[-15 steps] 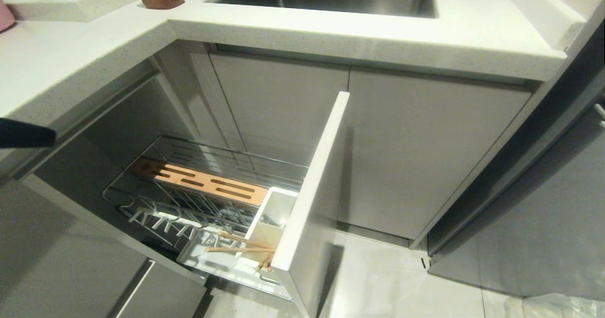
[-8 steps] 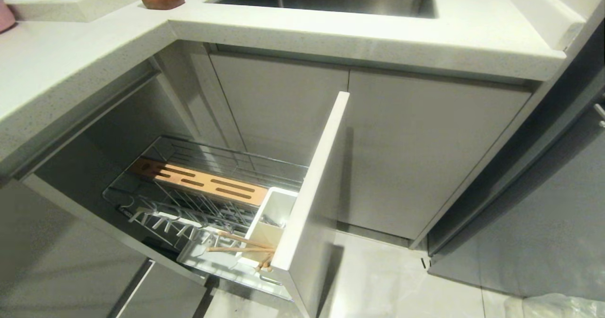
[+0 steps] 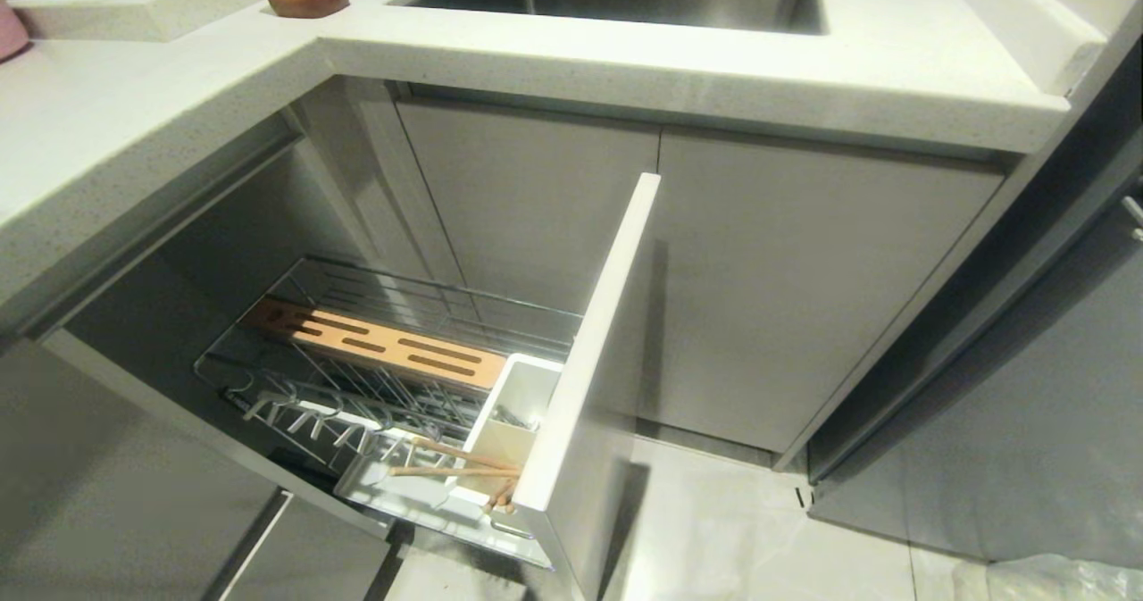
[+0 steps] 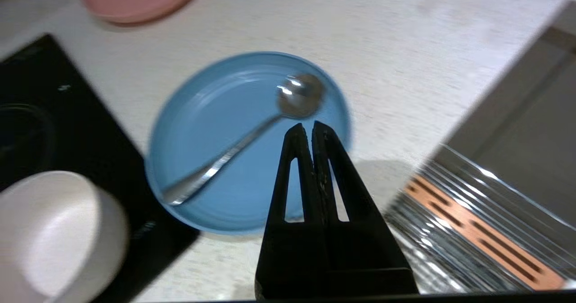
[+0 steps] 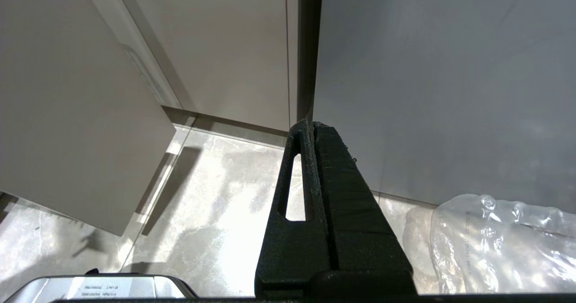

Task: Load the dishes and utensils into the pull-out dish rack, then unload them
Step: Pick up the spoon and place it in the cupboard

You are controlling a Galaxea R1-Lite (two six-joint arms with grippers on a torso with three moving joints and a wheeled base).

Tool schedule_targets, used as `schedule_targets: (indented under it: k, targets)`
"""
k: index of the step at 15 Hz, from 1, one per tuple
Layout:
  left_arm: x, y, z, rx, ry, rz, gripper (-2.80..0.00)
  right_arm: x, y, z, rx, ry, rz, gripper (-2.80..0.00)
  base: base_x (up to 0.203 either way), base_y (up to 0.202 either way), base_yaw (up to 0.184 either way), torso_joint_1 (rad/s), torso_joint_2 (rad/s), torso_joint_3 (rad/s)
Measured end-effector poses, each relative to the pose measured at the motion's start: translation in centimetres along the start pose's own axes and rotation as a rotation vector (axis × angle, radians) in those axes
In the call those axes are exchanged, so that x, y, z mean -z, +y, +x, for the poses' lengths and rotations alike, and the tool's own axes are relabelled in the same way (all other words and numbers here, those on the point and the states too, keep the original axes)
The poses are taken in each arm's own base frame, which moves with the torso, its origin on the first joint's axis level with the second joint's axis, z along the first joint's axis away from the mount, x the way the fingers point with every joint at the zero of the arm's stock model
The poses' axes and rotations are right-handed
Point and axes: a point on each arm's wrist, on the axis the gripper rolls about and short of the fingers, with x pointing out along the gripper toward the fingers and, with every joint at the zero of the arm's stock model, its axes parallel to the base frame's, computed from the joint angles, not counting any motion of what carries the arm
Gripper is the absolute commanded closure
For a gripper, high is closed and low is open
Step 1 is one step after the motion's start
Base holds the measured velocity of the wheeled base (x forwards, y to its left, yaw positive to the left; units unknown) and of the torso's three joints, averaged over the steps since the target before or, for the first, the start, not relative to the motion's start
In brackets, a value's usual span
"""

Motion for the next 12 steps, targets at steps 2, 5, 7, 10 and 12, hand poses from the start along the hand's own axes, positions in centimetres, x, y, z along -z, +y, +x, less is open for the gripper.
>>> schedule_targets:
  k: [2,5,7,10,12]
  targets:
    - [-0.5,0.9,1.8,-0.032,0.018,0.021,0.00,0.0,0.0,0.0,0.000,0.000,0.000,0.00,0.000,0.000,0.000,0.000,0.00,0.000]
    - [-0.9,3.0,4.9,0.011,0.052,0.014,0.00,0.0,0.0,0.0,0.000,0.000,0.000,0.00,0.000,0.000,0.000,0.000,0.00,0.000]
    - [-1.1,4.3,5.7,0.090,0.064,-0.009,0.00,0.0,0.0,0.0,0.000,0.000,0.000,0.00,0.000,0.000,0.000,0.000,0.00,0.000]
    - [-0.8,6.6,6.6,0.190,0.069,-0.024,0.00,0.0,0.0,0.0,0.000,0.000,0.000,0.00,0.000,0.000,0.000,0.000,0.00,0.000]
    - [-0.3,8.4,7.0,0.262,0.062,-0.058,0.00,0.0,0.0,0.0,0.000,0.000,0.000,0.00,0.000,0.000,0.000,0.000,0.00,0.000]
